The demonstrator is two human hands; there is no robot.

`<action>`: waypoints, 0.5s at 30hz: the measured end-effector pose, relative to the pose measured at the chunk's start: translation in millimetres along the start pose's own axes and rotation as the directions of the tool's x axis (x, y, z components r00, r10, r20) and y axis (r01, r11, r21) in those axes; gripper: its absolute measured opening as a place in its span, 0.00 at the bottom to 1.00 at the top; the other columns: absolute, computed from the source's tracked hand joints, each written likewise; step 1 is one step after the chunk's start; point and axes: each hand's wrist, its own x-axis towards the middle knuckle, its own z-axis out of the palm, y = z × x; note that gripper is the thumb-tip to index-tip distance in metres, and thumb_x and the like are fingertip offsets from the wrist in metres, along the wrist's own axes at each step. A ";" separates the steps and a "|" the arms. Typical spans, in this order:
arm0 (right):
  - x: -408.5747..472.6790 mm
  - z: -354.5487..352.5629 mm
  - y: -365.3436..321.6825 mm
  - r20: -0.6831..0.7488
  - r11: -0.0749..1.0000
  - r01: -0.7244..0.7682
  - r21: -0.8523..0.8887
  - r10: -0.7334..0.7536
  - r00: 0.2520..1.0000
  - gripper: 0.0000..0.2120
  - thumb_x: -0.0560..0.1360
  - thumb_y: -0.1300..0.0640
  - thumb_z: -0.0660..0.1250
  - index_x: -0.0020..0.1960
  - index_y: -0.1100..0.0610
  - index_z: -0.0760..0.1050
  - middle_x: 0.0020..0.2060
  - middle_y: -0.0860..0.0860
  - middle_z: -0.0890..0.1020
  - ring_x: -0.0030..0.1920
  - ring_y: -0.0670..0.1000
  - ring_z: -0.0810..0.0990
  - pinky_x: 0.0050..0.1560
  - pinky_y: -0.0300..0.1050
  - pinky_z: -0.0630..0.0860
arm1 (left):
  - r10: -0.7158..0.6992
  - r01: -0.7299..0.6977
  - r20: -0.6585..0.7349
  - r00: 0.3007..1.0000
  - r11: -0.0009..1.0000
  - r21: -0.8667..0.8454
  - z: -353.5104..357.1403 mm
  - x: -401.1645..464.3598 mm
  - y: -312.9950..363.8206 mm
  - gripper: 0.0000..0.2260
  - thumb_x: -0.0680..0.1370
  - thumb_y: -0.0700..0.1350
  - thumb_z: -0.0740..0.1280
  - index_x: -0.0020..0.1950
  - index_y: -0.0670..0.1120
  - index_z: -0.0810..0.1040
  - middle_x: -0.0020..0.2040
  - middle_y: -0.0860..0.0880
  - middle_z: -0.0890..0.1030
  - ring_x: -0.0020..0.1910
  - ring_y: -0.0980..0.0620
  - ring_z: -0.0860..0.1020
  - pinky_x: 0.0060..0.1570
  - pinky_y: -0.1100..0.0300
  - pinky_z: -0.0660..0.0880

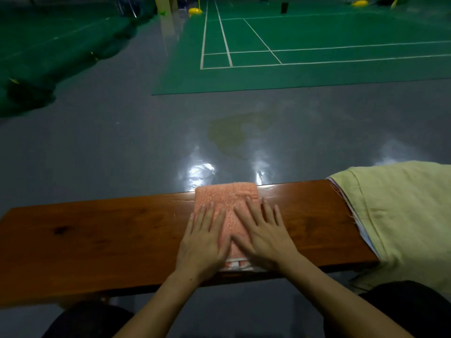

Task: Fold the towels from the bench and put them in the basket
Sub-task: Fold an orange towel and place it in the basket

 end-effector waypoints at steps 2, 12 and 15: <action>1.7 -2.1 6.1 0.020 1.000 -0.015 -0.018 0.015 1.000 0.38 0.79 0.24 0.36 0.83 0.39 0.34 0.82 0.50 0.31 0.81 0.63 0.29 0.79 0.71 0.35 | -0.002 0.002 -0.002 1.000 1.000 -0.023 1.4 2.1 -2.4 0.32 0.84 0.67 0.42 0.86 0.56 0.43 0.85 0.51 0.38 0.83 0.51 0.35 0.83 0.45 0.42; -59.6 -33.6 5.2 -0.045 0.974 0.173 0.148 -0.168 0.985 0.19 0.82 0.36 0.60 0.65 0.45 0.74 0.71 0.43 0.71 0.69 0.46 0.68 0.69 0.45 0.74 | 0.173 -0.174 -0.022 0.985 0.966 -0.191 -44.4 -50.5 -40.4 0.22 0.78 0.65 0.69 0.70 0.59 0.78 0.74 0.61 0.74 0.71 0.62 0.71 0.70 0.55 0.74; -70.1 -35.9 11.5 -0.013 0.978 0.175 0.117 -0.175 0.985 0.23 0.80 0.37 0.65 0.73 0.43 0.71 0.75 0.41 0.70 0.72 0.46 0.68 0.71 0.43 0.70 | 0.186 -0.182 -0.003 0.983 0.956 -0.228 -46.6 -53.1 -51.7 0.26 0.75 0.64 0.73 0.72 0.60 0.78 0.75 0.63 0.73 0.73 0.64 0.69 0.72 0.55 0.73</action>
